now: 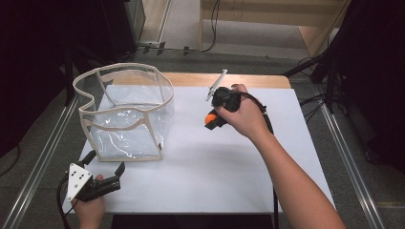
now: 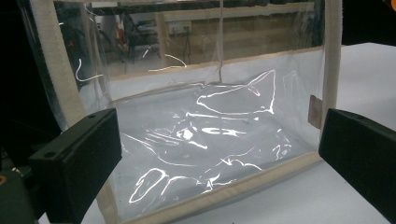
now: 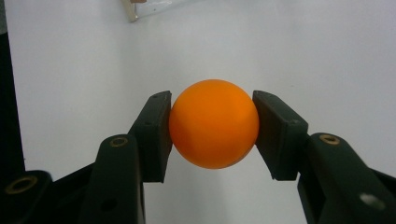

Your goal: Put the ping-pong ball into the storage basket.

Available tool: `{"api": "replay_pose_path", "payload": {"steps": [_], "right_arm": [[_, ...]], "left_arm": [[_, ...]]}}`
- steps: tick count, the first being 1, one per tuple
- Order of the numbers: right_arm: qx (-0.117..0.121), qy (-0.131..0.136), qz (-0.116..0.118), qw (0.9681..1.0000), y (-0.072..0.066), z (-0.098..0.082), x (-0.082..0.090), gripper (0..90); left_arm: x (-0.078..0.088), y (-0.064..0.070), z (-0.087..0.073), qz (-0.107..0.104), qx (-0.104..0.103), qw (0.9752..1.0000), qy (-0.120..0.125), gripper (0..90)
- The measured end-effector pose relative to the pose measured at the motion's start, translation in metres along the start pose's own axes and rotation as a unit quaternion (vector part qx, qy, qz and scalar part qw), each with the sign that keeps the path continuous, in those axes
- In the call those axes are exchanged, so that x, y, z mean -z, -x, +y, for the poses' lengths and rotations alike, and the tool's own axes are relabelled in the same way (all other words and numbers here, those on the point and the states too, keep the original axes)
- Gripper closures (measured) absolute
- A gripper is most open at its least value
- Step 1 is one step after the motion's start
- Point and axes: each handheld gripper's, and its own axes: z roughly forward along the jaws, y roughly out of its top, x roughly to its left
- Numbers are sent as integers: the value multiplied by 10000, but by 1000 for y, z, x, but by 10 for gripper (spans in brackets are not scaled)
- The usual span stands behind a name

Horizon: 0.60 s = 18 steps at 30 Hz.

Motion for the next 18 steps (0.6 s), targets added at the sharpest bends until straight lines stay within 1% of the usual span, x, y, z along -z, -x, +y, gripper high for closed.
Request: {"api": "replay_pose_path", "payload": {"steps": [2, 3, 4, 5, 6, 10, 11, 14, 16, 17, 18], "right_arm": [[76, 26, 9, 10000, 0, 2, 0, 479], [15, 6, -3, 10000, -1, 3, 1, 479], [22, 2, 5, 10000, -1, 4, 2, 479], [96, 32, 10, 9999, 0, 5, 2, 479], [64, 2, -3, 10000, -1, 6, 3, 479], [113, 18, 8, 9999, -1, 9, 5, 479], [86, 11, 12, 10000, -2, 10, 5, 479], [140, 22, 16, 9999, -2, 13, 6, 479], [125, 20, 32, 9999, -3, 15, 7, 479], [177, 18, 18, 9998, -3, 16, 7, 479], [138, 26, 36, 9999, -4, 17, 8, 479]], "left_arm": [[0, 0, 0, 1, 10, 10000, 8, 0], [0, 0, 0, 0, 10, 10000, 7, 0], [0, 0, 0, 1, 10, 10000, 8, 0], [0, 0, 0, 0, 11, 10000, 7, 0], [0, 0, 0, 0, 11, 10000, 7, 0], [0, 0, 0, 0, 9, 10000, 5, 0], [0, 0, 0, 1, 10, 10000, 5, 0], [0, 0, 0, -2, 19, 10000, 7, 0], [0, 0, 0, -3, 1, 10000, -9, 0], [0, 0, 0, -3, 1, 10000, -7, 0], [0, 0, 0, -4, 8, 10000, -3, 0]]}}
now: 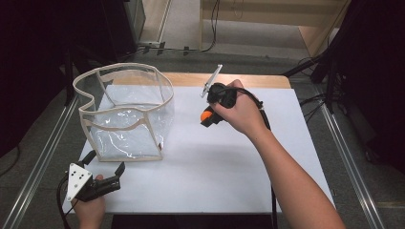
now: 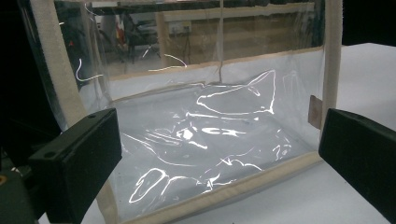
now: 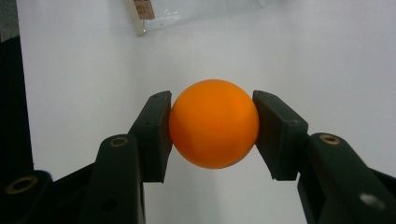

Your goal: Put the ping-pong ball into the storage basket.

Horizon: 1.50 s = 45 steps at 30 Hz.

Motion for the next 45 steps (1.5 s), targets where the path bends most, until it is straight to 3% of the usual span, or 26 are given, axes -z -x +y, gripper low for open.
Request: {"api": "replay_pose_path", "payload": {"steps": [45], "right_arm": [[365, 52, 53, 9993, -10, 44, 19, 479]], "left_arm": [[0, 0, 0, -12, 13, 10000, -1, 0]]}}
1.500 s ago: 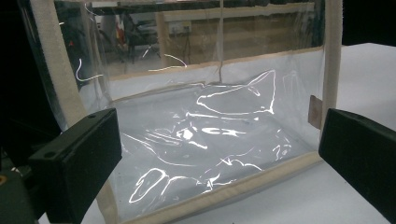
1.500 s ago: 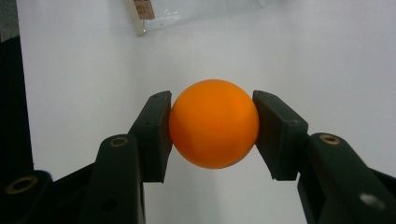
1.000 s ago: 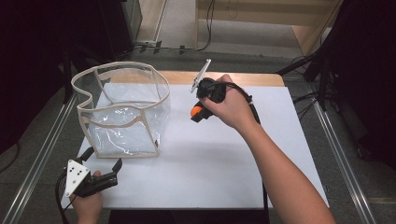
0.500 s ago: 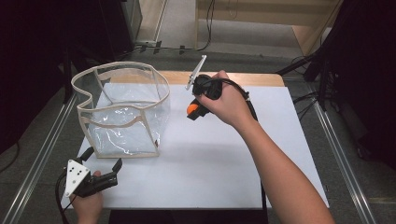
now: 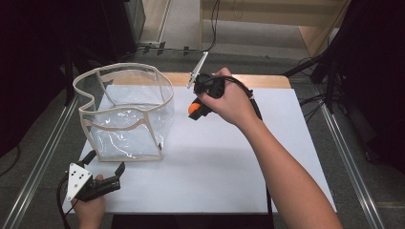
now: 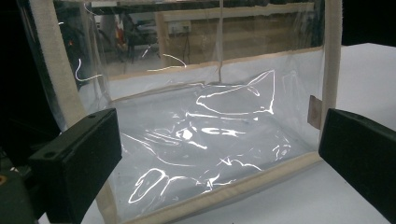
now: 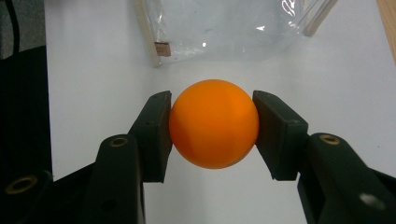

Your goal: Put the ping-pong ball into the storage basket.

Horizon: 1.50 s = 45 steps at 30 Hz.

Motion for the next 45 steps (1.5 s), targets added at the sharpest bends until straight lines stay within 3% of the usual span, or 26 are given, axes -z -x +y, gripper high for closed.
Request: {"api": "replay_pose_path", "payload": {"steps": [45], "right_arm": [[277, 38, 22, 9996, -2, 44, 21, 480]], "left_arm": [[0, 1, 0, -9, -59, 10000, -20, 0]]}}
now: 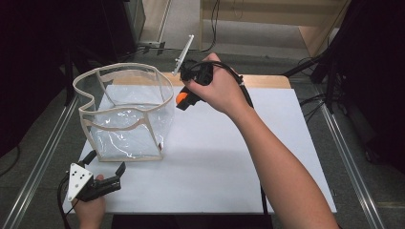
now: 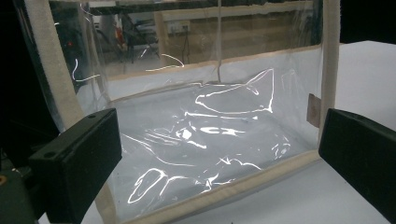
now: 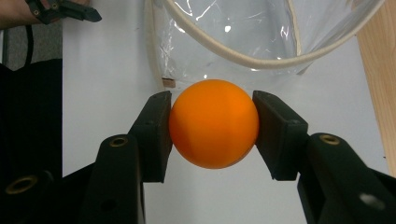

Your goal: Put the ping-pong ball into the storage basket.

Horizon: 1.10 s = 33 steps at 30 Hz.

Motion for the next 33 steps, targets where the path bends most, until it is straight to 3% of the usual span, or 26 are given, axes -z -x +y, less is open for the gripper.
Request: {"api": "replay_pose_path", "payload": {"steps": [33], "right_arm": [[67, 32, -44, 10000, 2, 27, -1, 480]], "left_arm": [[0, 1, 0, -3, -45, 10000, -17, 0]]}}
